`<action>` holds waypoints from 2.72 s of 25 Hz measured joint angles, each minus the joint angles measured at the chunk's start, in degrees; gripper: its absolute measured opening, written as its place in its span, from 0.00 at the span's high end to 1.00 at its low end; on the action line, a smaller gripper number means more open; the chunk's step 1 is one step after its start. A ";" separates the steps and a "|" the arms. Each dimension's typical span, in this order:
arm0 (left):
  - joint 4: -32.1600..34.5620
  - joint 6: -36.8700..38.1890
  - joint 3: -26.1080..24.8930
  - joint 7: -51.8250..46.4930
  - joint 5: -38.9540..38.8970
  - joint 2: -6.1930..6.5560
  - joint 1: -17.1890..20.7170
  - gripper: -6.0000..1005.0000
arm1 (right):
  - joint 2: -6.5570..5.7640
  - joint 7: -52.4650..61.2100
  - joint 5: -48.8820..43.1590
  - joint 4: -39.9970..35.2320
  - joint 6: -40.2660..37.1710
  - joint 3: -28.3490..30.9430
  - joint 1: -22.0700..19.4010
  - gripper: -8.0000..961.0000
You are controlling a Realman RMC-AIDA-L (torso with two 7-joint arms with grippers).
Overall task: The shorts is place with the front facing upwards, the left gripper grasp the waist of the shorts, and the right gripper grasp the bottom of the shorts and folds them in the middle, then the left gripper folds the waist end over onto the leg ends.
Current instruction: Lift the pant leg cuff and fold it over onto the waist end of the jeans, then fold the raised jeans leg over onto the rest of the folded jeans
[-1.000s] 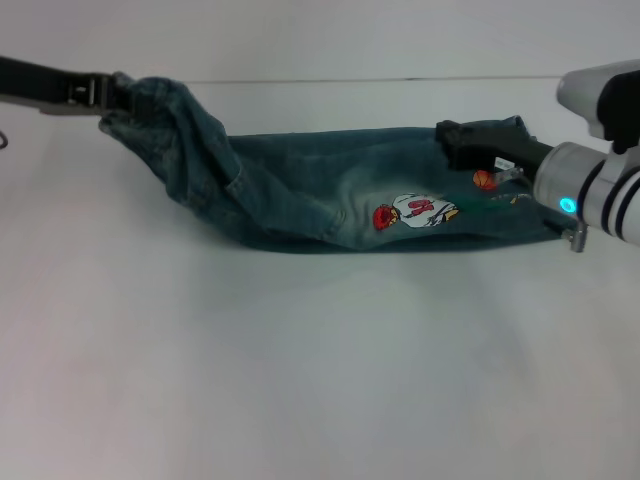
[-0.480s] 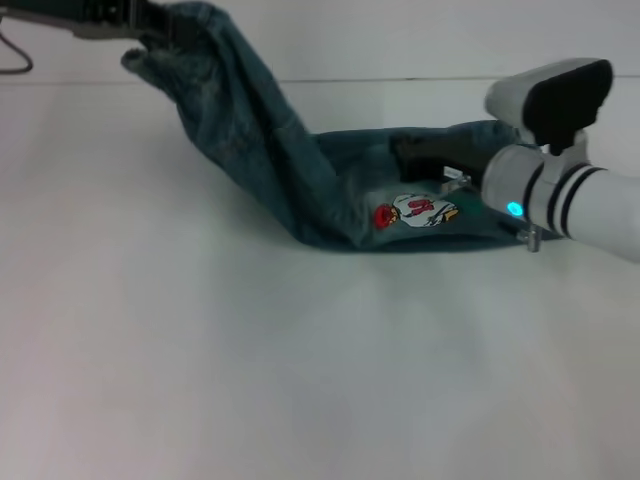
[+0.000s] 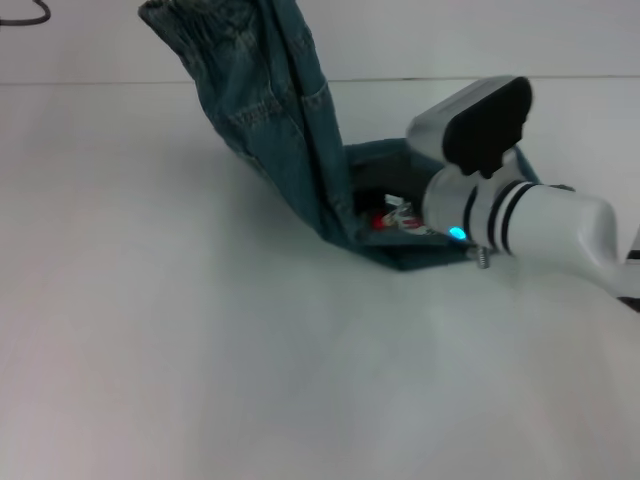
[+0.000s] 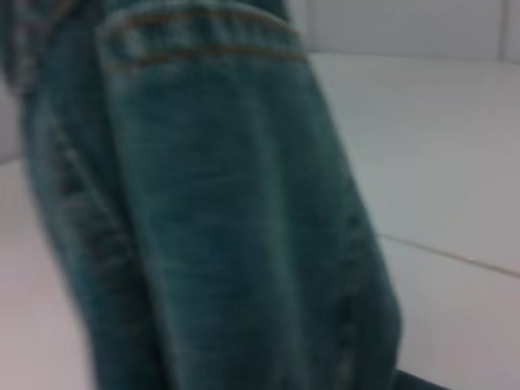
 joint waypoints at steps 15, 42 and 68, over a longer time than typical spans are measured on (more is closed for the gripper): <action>-0.18 1.62 0.98 -0.44 -1.10 -0.34 -0.67 0.94 | -0.01 -4.91 -23.59 12.43 1.86 23.94 4.30 0.98; -0.53 0.36 1.84 0.62 -0.66 -1.88 1.36 0.92 | -1.33 -4.51 -38.59 5.84 -11.01 41.92 -10.44 0.99; -0.64 -11.53 24.89 1.59 -0.62 -9.95 1.51 0.89 | -2.15 0.05 -36.25 -10.58 -23.71 63.99 -17.48 0.98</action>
